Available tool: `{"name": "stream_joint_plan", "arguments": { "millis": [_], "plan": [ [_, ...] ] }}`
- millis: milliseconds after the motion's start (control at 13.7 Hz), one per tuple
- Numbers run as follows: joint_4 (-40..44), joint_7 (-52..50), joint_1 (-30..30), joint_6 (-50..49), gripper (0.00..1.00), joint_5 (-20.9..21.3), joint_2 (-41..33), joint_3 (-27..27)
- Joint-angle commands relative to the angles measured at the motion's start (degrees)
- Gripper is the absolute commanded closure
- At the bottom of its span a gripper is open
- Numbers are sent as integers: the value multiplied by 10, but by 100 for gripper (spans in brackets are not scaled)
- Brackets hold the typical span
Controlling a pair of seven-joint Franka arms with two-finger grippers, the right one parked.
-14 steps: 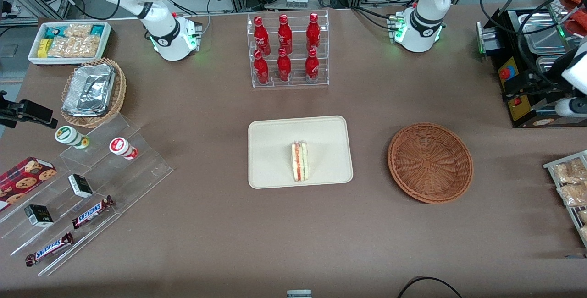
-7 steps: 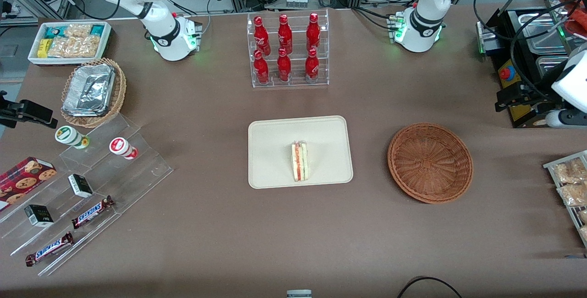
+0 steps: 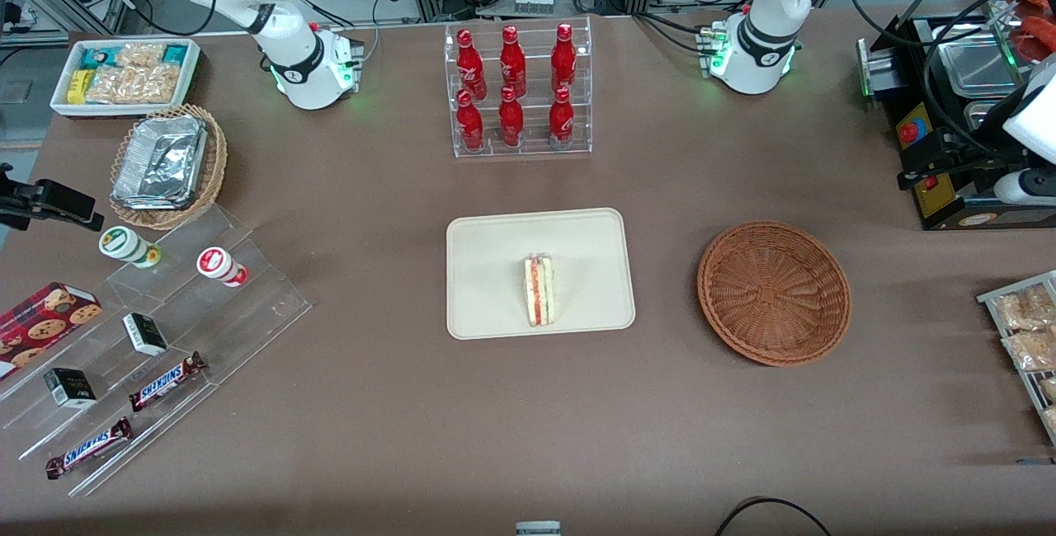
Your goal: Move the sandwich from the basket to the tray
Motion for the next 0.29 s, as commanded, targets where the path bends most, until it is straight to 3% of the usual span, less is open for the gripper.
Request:
{"name": "stream_joint_plan", "arguments": {
  "millis": [0, 220],
  "plan": [
    [-14, 5, -1, 6, 0, -5, -16, 2],
    [-17, 2, 0, 1, 0, -4, -23, 2]
  ]
}}
